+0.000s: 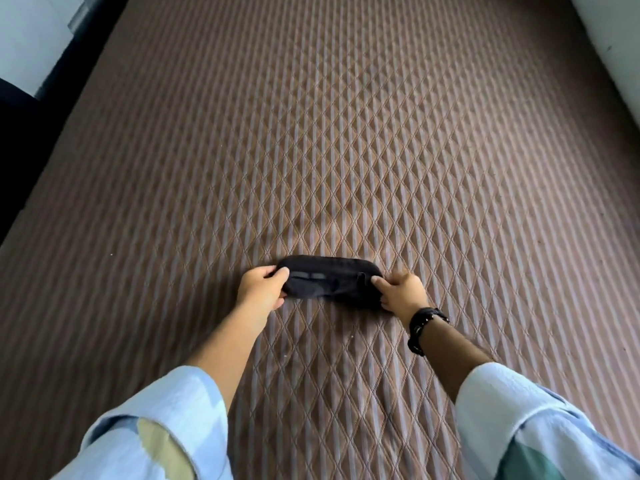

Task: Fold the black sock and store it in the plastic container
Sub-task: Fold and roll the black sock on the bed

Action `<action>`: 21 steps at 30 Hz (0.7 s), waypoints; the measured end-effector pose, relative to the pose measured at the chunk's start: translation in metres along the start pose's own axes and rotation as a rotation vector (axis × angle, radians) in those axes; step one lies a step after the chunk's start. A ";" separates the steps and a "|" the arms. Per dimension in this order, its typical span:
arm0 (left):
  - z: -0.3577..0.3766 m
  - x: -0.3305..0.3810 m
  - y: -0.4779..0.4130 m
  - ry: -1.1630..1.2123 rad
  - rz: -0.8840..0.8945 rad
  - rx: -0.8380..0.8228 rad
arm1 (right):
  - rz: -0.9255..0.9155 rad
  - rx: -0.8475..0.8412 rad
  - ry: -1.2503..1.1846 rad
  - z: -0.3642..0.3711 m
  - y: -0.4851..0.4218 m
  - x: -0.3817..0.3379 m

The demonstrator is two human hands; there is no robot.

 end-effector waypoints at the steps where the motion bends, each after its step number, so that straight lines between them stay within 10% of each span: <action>1: 0.000 -0.002 -0.001 0.016 -0.018 0.011 | 0.025 -0.001 -0.062 0.000 0.001 0.004; 12: 0.010 -0.013 0.005 0.089 0.014 0.046 | 0.191 -0.004 -0.220 0.002 0.007 0.013; 17: 0.016 -0.008 0.008 0.019 0.057 0.076 | -0.423 0.351 0.606 0.006 0.048 -0.051; 21: 0.015 -0.009 0.005 -0.051 0.071 0.079 | -0.647 0.112 1.133 0.056 0.046 -0.057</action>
Point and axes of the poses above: each hand's wrist, its own y-axis away from the middle knuckle, its own z-axis out of the palm, x = y × z, the point moved 9 cm from there along -y, towards the middle knuckle, and after that the axes turned 12 degrees about -x, right-handed, at the moved point
